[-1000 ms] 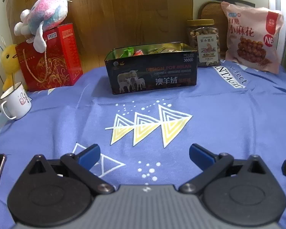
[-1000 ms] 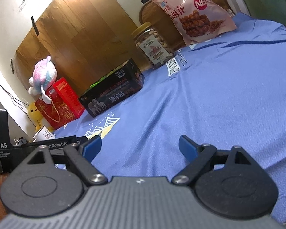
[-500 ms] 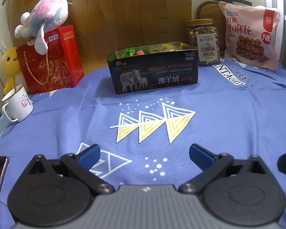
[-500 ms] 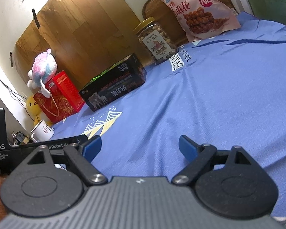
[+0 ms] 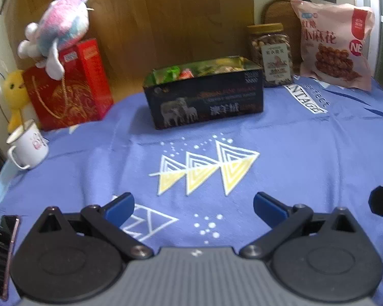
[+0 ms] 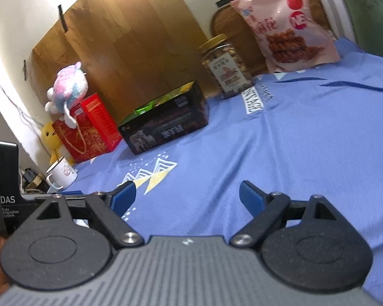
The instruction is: Organize snacks
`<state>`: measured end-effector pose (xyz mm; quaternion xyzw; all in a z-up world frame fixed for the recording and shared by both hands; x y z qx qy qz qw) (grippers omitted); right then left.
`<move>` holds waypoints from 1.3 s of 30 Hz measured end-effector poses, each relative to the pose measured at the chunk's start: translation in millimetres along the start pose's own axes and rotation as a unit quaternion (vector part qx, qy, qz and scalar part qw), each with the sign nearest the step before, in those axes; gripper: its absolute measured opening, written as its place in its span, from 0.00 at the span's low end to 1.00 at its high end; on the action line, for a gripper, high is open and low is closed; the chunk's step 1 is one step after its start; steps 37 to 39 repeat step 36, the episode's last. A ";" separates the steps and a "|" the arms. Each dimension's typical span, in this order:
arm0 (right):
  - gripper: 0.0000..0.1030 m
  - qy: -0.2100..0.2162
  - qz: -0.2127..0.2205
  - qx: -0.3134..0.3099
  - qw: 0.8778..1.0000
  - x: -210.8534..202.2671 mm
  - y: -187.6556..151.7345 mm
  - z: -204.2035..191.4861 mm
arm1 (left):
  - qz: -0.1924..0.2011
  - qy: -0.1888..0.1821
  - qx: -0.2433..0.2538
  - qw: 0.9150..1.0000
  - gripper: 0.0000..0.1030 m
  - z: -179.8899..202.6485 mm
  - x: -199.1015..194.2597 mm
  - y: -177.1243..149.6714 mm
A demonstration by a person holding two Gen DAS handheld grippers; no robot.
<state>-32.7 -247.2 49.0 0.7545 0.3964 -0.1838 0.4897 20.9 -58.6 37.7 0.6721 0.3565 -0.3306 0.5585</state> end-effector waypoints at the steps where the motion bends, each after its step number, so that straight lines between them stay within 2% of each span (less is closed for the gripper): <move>1: 0.88 -0.001 -0.002 0.000 1.000 0.9 0.7 0.1 | 0.002 0.003 -0.001 1.000 1.00 -0.4 -0.8 -0.5; 9: 0.88 0.002 0.004 0.006 1.000 2.7 0.8 0.0 | 0.003 0.014 0.004 1.000 1.00 2.8 0.5 -2.1; 26: 0.88 -0.002 0.012 0.005 1.000 1.1 2.1 -2.2 | 0.005 0.004 -0.010 1.000 1.00 2.2 -1.5 6.6; 30: 0.88 -0.004 0.011 0.005 1.000 2.3 1.9 -1.6 | 0.006 -0.007 -0.011 1.000 1.00 2.4 -0.7 7.8; 34: 0.88 -0.005 0.013 0.007 1.000 2.4 2.1 -0.7 | 0.030 -0.018 -0.005 0.999 1.00 4.4 -7.9 7.1; 39: 0.88 -0.009 0.015 0.003 1.000 2.1 2.2 -1.4 | 0.034 -0.028 -0.004 0.999 1.00 4.5 -8.9 8.7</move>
Point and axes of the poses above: each gripper's, at about its wrist camera, not at the fingertips, and x roughly the way its jaws point, z to its right, y to its top, the point moved 2 cm from there along x, roughly the way its jaws point, and after that the axes turned 15 degrees about -z, right-handed, at the moved point
